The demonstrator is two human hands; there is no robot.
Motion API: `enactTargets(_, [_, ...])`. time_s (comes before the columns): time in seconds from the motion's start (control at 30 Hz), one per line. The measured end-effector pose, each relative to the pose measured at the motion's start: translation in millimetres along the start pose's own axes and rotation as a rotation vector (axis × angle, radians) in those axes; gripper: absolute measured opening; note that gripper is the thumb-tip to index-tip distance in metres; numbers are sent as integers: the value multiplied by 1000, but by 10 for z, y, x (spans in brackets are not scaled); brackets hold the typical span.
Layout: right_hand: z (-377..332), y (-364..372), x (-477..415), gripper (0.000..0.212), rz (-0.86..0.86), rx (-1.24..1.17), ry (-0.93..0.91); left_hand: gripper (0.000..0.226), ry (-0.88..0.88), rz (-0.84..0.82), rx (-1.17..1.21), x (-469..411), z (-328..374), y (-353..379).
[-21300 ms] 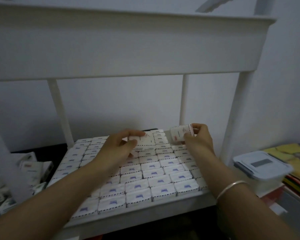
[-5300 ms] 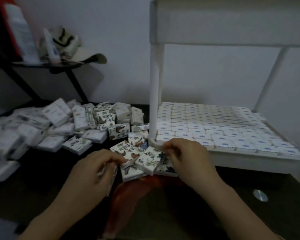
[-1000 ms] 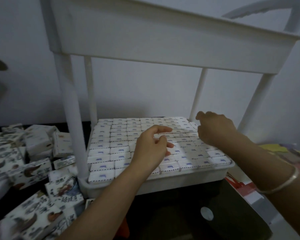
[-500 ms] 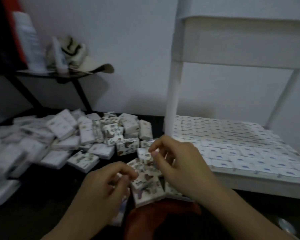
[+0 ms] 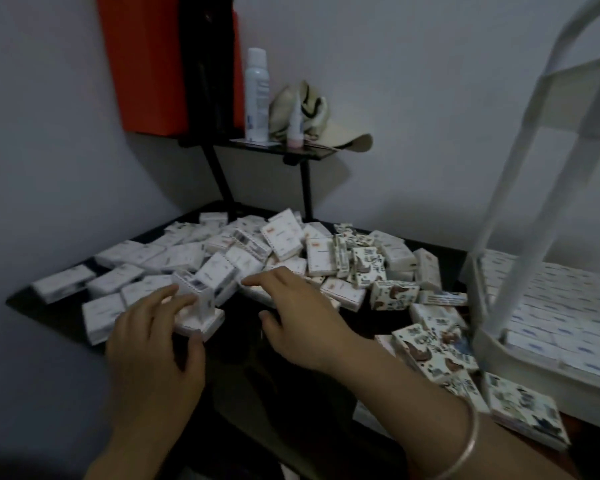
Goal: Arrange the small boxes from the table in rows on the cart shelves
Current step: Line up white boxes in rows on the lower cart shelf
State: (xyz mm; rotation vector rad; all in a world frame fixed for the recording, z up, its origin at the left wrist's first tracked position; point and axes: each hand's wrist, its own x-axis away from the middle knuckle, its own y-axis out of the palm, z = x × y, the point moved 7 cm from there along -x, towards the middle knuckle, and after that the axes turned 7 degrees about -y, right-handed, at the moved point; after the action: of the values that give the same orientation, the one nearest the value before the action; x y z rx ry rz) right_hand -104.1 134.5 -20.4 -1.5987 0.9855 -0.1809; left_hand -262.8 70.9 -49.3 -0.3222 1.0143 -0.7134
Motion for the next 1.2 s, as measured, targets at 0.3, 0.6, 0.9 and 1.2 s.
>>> enactTargets(0.3, [-490,254,-789,44,161,181,-192,60,-158,145,-2,-294,-725,-25])
enactTargets(0.6, [-242,851,-1413,79,-577,369,-19,51,-346,-178,-164,-601,-1252,357])
enactTargets(0.9, [-84,610,-973,81,-563,357,15,59,-281,-195,10,-331,-826,416])
enactTargets(1.2, [155,190,-213,81,-551,219,170,67,-163,-246,45,3,-156,525])
